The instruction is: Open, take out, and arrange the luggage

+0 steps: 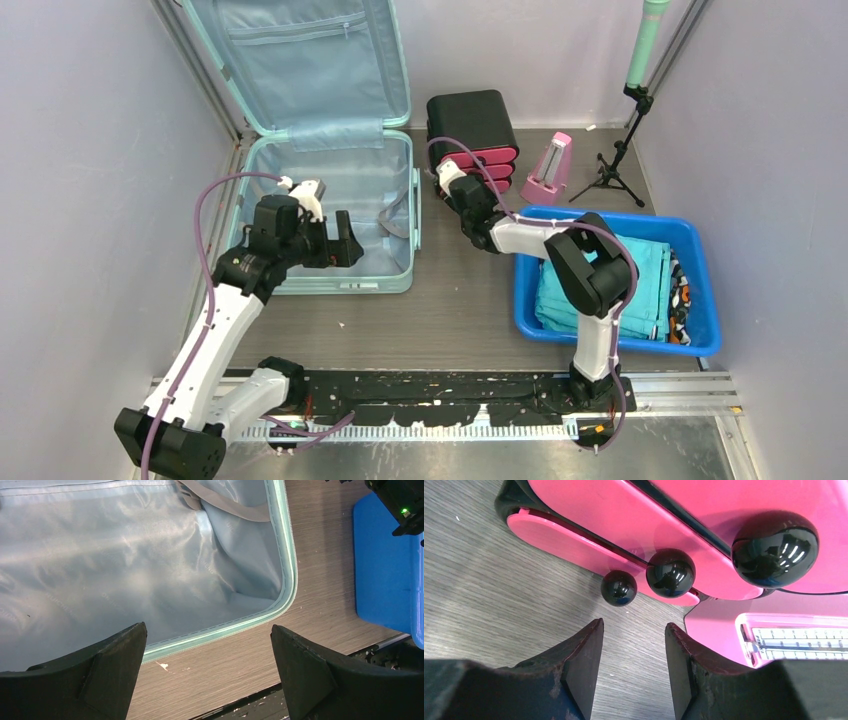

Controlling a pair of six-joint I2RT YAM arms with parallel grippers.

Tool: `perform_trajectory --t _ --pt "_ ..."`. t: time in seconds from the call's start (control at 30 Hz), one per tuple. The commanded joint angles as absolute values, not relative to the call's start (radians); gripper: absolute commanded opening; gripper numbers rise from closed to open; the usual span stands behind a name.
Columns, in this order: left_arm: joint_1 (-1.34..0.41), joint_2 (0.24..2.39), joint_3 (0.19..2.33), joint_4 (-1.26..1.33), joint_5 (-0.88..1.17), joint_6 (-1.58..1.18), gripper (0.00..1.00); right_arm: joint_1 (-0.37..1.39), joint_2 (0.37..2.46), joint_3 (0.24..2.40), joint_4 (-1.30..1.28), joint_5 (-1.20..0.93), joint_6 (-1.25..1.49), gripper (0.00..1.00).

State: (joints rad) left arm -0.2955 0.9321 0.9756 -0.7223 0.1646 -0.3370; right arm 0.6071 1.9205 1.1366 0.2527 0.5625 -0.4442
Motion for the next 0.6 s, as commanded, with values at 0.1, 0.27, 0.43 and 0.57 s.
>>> perform_trajectory --t 0.1,0.27,0.43,0.57 --pt "-0.302 0.938 0.974 -0.687 0.199 -0.342 0.98 0.619 1.980 1.134 0.373 0.574 -0.579 0.54" --pt "-0.302 0.938 0.974 -0.685 0.200 -0.339 0.98 0.620 2.024 1.140 0.413 0.577 -0.641 0.54" --pt "-0.302 0.940 0.971 -0.686 0.195 -0.337 0.98 0.620 2.057 1.165 0.438 0.569 -0.648 0.54" --pt "-0.302 0.939 0.971 -0.683 0.196 -0.339 0.98 0.620 2.089 1.192 0.458 0.581 -0.662 0.54"
